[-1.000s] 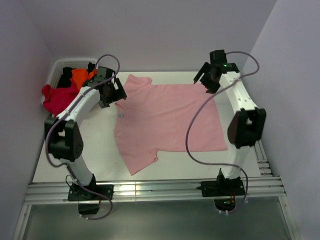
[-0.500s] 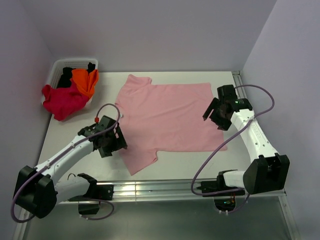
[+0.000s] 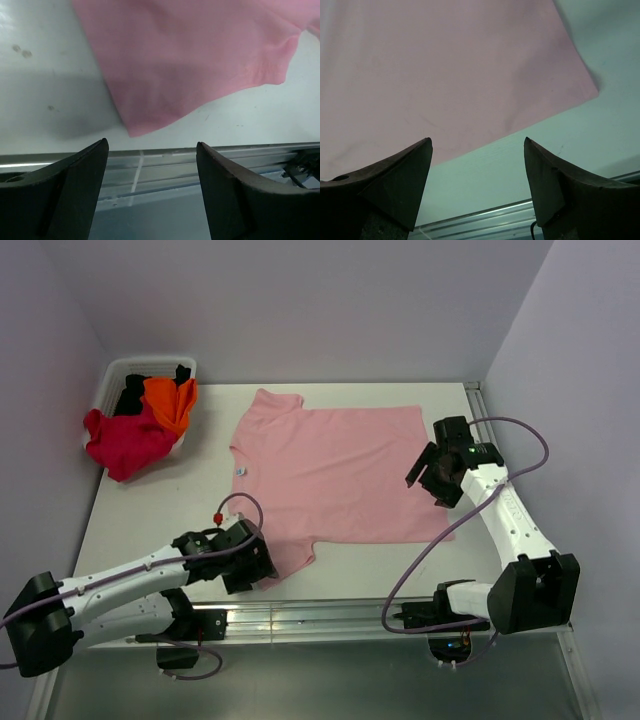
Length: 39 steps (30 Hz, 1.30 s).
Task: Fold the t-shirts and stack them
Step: Grap the side of the flattened tshirt closest away from the robot with both arms
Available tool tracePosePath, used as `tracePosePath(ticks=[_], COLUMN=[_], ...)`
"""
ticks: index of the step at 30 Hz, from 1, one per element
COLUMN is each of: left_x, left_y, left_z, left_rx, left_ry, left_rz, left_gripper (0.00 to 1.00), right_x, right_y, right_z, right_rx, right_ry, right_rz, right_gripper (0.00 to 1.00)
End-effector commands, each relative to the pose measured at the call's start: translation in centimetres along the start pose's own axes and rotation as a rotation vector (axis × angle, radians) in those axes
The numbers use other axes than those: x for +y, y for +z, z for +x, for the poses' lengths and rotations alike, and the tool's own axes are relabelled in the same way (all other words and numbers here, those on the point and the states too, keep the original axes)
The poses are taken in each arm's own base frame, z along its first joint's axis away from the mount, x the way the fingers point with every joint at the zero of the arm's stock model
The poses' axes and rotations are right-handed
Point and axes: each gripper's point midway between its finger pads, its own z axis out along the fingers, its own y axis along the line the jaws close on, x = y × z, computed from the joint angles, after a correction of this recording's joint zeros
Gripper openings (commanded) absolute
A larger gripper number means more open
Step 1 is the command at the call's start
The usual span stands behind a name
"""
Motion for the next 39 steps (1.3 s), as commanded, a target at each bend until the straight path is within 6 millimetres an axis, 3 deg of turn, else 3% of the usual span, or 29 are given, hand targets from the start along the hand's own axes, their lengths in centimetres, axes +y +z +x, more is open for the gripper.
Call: tracePosePath(ticks=[1, 7, 11, 16, 20, 27, 30, 33, 34, 37, 39], left_x=[-0.2, 1.6, 1.9, 0.5, 1.7, 1.7, 1.7, 1.3, 1.3, 1.1, 1.2], left_y=[0.5, 2.0, 2.2, 1.2, 1.4, 4.1, 5.1, 5.7, 5.7, 5.5, 5.2], left_z=[1.4, 2.3, 1.5, 0.0, -0.2, 0.7, 1.0, 0.9, 0.8, 0.3, -0.1], left_rx=[-0.017, -0.041, -0.091, -0.155, -0.172, -0.12, -0.109, -0.103, -0.103, -0.112, -0.116], left_ry=[-0.06, -0.083, -0.108, -0.108, -0.11, -0.047, -0.01, 0.015, 0.023, 0.029, 0.022], left_rz=[0.002, -0.085, -0.117, -0.074, -0.125, -0.161, -0.179, -0.184, -0.191, -0.196, -0.199], left_gripper=[0.77, 0.74, 0.75, 0.75, 0.73, 0.67, 0.6, 0.46, 0.33, 0.11, 0.03], right_x=[0.0, 0.1, 0.0, -0.2, 0.2, 0.2, -0.1, -0.4, -0.5, -0.8, -1.2], right_y=[0.3, 0.2, 0.0, 0.0, 0.0, -0.2, -0.1, -0.2, -0.2, -0.4, 0.0], right_z=[-0.1, -0.2, -0.2, -0.2, -0.2, -0.7, -0.7, -0.7, -0.7, -0.9, -0.5], right_rx=[-0.018, -0.019, -0.021, -0.021, -0.022, -0.037, -0.039, -0.045, -0.047, -0.058, -0.048], right_ry=[0.007, 0.004, 0.002, -0.004, 0.001, -0.001, -0.003, -0.004, -0.004, 0.0, 0.004], right_rz=[0.002, -0.001, 0.001, 0.009, -0.005, 0.0, 0.013, 0.02, 0.02, 0.029, 0.038], right_gripper=[0.81, 0.8, 0.8, 0.8, 0.8, 0.8, 0.8, 0.8, 0.8, 0.8, 0.8])
